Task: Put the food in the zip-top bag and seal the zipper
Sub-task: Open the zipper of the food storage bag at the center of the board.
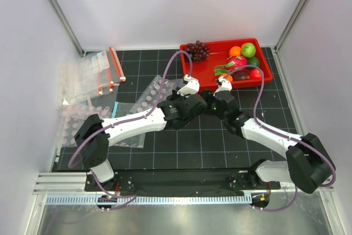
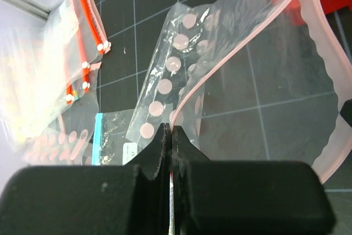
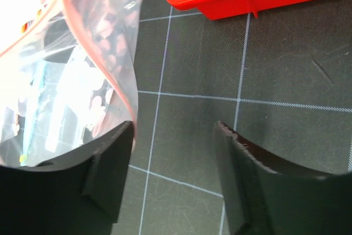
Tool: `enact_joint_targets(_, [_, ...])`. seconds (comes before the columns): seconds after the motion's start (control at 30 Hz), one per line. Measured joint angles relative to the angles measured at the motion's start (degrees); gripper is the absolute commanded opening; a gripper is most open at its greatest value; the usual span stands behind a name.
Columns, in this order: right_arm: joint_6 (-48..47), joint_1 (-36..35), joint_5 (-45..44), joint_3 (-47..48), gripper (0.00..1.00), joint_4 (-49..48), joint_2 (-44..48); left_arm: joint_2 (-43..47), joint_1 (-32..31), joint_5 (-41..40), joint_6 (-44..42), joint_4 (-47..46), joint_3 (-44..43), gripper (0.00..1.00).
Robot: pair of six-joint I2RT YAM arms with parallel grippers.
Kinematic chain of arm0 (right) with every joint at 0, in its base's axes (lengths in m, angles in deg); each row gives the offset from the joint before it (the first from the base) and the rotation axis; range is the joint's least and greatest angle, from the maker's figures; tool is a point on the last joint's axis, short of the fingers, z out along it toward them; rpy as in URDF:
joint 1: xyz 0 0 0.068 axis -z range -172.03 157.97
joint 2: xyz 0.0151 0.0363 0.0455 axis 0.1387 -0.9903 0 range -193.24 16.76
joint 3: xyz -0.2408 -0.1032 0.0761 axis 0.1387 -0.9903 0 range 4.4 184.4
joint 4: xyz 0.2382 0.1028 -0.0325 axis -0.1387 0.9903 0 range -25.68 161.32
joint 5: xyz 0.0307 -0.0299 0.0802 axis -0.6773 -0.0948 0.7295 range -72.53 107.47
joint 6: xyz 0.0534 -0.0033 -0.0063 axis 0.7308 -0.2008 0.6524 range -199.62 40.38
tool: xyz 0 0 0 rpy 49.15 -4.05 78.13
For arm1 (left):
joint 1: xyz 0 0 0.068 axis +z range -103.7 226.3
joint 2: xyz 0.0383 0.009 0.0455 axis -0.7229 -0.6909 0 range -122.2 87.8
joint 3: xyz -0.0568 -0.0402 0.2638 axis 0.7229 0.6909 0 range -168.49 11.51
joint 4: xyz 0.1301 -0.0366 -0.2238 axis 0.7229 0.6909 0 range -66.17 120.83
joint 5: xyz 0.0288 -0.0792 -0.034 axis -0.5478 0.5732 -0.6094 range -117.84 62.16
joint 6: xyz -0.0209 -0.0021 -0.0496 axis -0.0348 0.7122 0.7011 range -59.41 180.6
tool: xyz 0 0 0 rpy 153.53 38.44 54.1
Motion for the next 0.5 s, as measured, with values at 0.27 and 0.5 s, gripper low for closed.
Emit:
enact_joint_targets(0.27, [-0.8, 0.0, -0.5, -0.2, 0.73, 0.0, 3.2, -1.4, 3.5, 3.5, -0.7, 0.0, 0.0, 0.00])
enact_joint_targets(0.5, [-0.9, 1.7, -4.0, -0.6, 0.69, 0.3, 8.8, -0.6, 4.8, 6.1, -0.7, 0.0, 0.0, 0.00])
